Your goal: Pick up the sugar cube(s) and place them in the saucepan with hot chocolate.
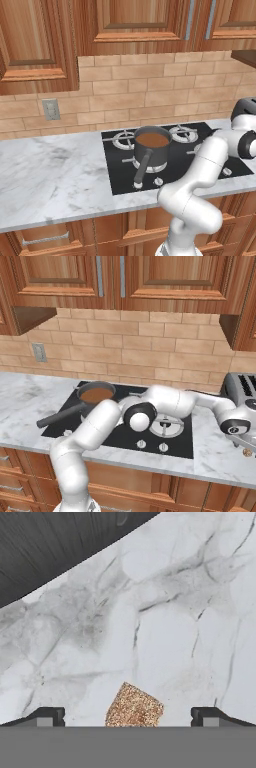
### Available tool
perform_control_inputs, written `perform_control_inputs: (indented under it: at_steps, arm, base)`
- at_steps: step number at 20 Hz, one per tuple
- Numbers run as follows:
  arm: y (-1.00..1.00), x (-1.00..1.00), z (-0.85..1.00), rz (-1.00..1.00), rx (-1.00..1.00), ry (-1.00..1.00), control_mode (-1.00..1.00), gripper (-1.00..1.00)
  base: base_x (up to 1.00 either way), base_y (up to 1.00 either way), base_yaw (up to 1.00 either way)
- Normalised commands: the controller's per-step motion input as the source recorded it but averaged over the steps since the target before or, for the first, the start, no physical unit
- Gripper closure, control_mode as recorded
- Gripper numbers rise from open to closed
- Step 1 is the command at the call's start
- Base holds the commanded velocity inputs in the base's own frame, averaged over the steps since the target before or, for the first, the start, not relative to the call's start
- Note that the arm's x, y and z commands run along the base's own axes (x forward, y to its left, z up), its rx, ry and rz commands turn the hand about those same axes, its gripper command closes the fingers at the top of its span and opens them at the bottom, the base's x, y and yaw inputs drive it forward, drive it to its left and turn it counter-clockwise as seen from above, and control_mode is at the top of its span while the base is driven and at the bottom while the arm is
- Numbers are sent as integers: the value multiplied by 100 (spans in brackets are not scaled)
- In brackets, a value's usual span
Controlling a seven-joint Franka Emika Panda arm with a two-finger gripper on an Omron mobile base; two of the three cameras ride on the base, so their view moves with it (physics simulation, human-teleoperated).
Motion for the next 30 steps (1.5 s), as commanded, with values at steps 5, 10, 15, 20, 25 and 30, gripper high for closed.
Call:
perform_control_inputs:
  at_steps: [5,10,15,20,25,30]
  arm:
    - [-3,0,-14,0,0,5,-100,-100]
    - [0,0,-8,0,0,3,-100,-100]
    - [0,0,-8,0,0,4,-100,100]
    - [0,0,-5,0,0,1,-100,100]
    - [4,-7,0,0,0,0,-100,100]
    - [37,-52,0,0,-3,-3,-100,100]
  base:
    - [0,0,0]
    - [0,0,0]
    - [0,0,0]
    - [0,0,0]
    - [0,0,0]
    - [0,0,0]
